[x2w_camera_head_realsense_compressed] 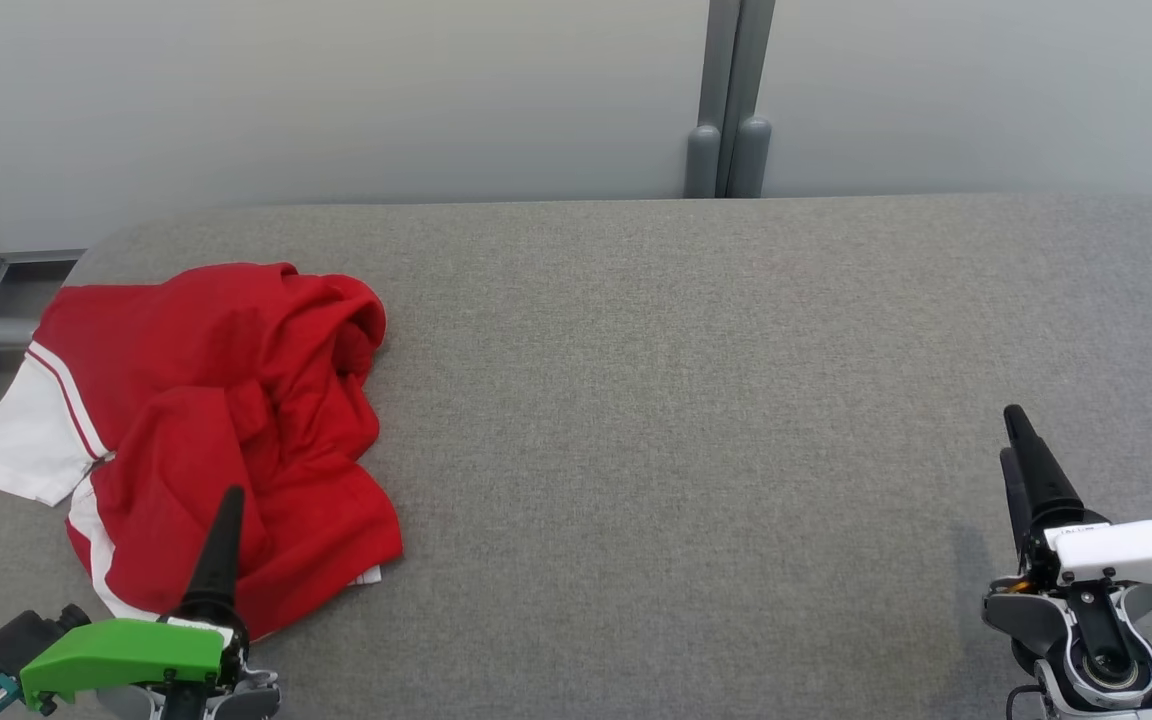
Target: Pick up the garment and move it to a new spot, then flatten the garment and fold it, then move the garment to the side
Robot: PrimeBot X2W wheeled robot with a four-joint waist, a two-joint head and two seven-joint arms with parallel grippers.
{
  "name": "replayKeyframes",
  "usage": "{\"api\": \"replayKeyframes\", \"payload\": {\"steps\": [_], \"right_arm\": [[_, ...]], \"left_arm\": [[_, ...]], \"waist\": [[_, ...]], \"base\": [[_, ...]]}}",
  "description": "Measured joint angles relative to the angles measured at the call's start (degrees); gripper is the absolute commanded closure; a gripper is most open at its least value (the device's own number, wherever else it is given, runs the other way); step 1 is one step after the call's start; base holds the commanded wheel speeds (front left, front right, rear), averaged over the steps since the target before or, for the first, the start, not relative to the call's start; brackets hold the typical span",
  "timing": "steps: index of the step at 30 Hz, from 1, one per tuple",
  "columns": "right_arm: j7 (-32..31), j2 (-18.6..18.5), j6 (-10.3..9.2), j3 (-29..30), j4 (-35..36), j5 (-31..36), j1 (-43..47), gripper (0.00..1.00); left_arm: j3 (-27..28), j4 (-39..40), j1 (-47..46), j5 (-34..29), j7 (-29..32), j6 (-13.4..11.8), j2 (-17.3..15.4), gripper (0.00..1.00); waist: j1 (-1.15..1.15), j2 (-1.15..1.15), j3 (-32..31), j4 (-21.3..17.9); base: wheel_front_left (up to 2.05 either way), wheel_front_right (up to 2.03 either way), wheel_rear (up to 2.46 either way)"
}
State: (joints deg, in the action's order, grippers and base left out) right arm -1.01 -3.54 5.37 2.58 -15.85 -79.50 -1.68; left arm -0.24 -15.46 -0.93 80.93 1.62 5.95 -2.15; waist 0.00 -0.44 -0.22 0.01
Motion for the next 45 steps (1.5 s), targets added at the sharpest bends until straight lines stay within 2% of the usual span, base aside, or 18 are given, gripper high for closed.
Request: {"api": "replayKeyframes", "payload": {"steps": [7, 25, 45], "right_arm": [[1.1, 0.0, -0.94, -1.6, 1.7, 5.8, -0.1, 0.00], [4.4, -1.3, -3.50, -7.8, 4.9, 24.0, -0.1, 0.00], [7.7, -1.9, -5.99, -12.8, 5.9, 40.6, 0.0, 0.00]], "left_arm": [[-0.5, 1.6, -0.1, -4.9, -0.9, -1.0, -0.6, 0.00], [-4.5, 5.5, -0.2, -25.0, -4.5, -4.4, -2.6, 0.00], [-5.7, 8.0, 2.2, -41.8, -8.3, -7.5, -2.7, 0.00]], "waist": [[0.00, 0.00, -0.1, 0.1], [0.00, 0.00, -0.3, 0.0], [0.00, 0.00, -0.4, -0.4]], "base": [[0.00, 0.00, 0.00], [0.00, 0.00, 0.00], [0.00, 0.00, 0.00]]}}
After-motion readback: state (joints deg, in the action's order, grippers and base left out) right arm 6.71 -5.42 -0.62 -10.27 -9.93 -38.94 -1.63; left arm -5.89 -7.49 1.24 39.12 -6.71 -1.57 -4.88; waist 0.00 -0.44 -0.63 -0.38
